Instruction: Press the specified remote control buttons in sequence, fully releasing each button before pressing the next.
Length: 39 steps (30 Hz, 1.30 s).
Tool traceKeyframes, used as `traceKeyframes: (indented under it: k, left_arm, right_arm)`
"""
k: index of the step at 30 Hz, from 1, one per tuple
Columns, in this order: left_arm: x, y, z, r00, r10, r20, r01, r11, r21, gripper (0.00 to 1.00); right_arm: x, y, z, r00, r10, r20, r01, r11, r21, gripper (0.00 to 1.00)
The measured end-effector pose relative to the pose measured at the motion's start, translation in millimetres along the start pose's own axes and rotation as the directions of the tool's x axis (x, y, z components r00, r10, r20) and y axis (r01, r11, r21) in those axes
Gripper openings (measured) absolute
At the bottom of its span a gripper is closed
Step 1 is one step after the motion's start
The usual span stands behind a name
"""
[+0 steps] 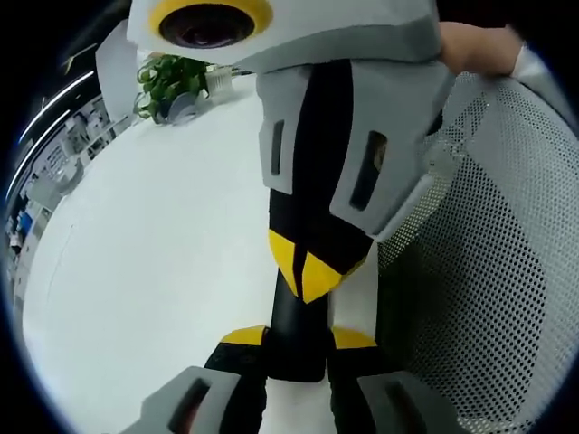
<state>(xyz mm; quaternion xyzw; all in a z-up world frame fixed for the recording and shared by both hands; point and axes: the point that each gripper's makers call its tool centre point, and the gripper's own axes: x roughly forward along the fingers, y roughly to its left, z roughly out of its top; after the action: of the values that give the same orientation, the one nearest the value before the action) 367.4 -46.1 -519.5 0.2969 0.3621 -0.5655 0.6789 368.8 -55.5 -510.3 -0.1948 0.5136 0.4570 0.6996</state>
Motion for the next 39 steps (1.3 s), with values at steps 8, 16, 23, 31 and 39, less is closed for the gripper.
traceKeyframes:
  k: [8,16,23,31,39]
  left_arm:
    - [4.0,-0.2,4.6,0.999,-0.005,0.048,0.005,1.0,0.008,0.25]
    - [4.8,-1.1,4.8,0.999,-0.006,0.045,0.006,1.0,0.007,0.25]
    - [4.6,-1.4,5.5,0.999,-0.004,0.037,0.004,1.0,0.007,0.24]
    - [4.3,-1.1,6.1,1.0,-0.002,0.024,0.002,1.0,0.008,0.24]
    - [4.2,-0.8,6.4,1.0,0.006,-0.003,-0.006,1.0,0.009,0.24]
  right_arm:
    - [-2.4,-0.4,0.4,0.998,0.048,0.034,-0.051,0.993,0.108,0.0]
    - [-29.6,-22.1,3.3,0.997,-0.036,0.068,0.03,0.996,0.083,0.0]
    - [-84.2,-32.6,36.3,0.948,-0.1,0.302,0.062,0.989,0.132,0.0]
    - [-173.1,-32.4,55.3,0.774,-0.198,0.601,0.096,0.976,0.198,0.0]
    - [-250.7,-45.6,29.3,0.568,-0.427,0.703,0.234,0.903,0.359,0.13]
